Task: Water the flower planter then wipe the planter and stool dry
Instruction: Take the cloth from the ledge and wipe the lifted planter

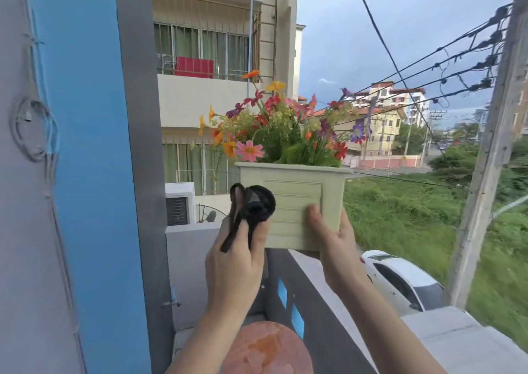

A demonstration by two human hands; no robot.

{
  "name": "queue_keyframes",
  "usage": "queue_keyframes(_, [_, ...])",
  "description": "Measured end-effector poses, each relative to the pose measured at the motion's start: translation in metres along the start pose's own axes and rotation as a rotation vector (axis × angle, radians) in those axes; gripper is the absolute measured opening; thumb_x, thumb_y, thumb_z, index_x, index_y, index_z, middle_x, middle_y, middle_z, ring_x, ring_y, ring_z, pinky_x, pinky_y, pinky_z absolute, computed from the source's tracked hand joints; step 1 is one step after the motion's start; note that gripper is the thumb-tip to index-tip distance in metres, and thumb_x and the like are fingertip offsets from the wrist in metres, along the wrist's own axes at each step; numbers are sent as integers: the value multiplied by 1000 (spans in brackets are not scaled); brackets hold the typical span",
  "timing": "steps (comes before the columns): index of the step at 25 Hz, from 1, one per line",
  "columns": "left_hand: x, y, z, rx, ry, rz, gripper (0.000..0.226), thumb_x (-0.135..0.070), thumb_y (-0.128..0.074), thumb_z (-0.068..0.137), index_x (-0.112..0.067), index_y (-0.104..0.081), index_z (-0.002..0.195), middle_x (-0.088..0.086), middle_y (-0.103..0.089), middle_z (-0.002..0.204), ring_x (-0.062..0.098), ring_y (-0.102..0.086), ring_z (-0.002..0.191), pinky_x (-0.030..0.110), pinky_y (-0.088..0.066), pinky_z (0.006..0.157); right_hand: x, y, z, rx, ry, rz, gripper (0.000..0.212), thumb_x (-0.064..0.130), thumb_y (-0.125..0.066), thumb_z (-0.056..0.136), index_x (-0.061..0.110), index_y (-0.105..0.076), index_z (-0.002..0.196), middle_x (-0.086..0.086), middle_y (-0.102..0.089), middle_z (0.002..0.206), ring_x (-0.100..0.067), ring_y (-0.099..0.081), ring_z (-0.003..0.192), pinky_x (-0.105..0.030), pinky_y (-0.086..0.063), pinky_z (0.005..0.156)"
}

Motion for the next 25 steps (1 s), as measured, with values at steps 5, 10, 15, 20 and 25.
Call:
queue_keyframes(5, [-18, 21, 41, -148, -115, 256, 49, -39, -30, 100, -6, -57, 123, 14, -67, 90, 37, -61, 73, 39, -47, 52, -4, 6, -3, 11, -15, -42, 56, 40, -67, 78, 28, -51, 131, 5, -71, 112, -15, -69, 101, -35, -60, 68])
queue_keyframes(10, [-23, 15, 22, -145, -296, 410, 36, -21, -62, 89, -14, -60, 124, 13, -70, 106, 29, -61, 69, 35, -52, 60, -8, 9, -3, 2, -18, -3, 56, 41, -69, 81, 29, -50, 132, 7, -72, 112, -15, -68, 102, -40, -60, 78])
queue_keyframes(15, [-29, 25, 48, -125, -466, 457, 31, -23, -59, 92, -17, -64, 121, 6, -71, 107, 24, -58, 67, 30, -49, 57, -11, 17, 5, -7, -31, -80, 55, 47, -62, 75, 37, -51, 128, 12, -72, 108, -15, -69, 100, -55, -56, 81])
queue_keyframes(20, [-58, 6, 84, 256, -701, 568, 29, -20, -75, 77, -25, -71, 105, -1, -72, 89, 27, -60, 65, 27, -45, 41, -12, 17, 15, -13, -19, -73, 65, 46, -63, 76, 33, -44, 136, 12, -71, 110, -12, -69, 98, -52, -58, 79])
queue_keyframes(25, [-98, -26, 74, 332, -906, 739, 41, -2, -39, 78, -28, -68, 93, -7, -68, 88, 25, -57, 77, 23, -33, 42, -17, 9, 21, 1, -1, -67, 74, 47, -68, 77, 37, -36, 143, -1, -61, 132, -22, -62, 115, -56, -53, 90])
Point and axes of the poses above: each hand's wrist, its own z-axis towards the middle knuckle, its own y-axis out of the back of the hand, x = y × z, the point moved 9 cm from there along z, towards the middle knuckle
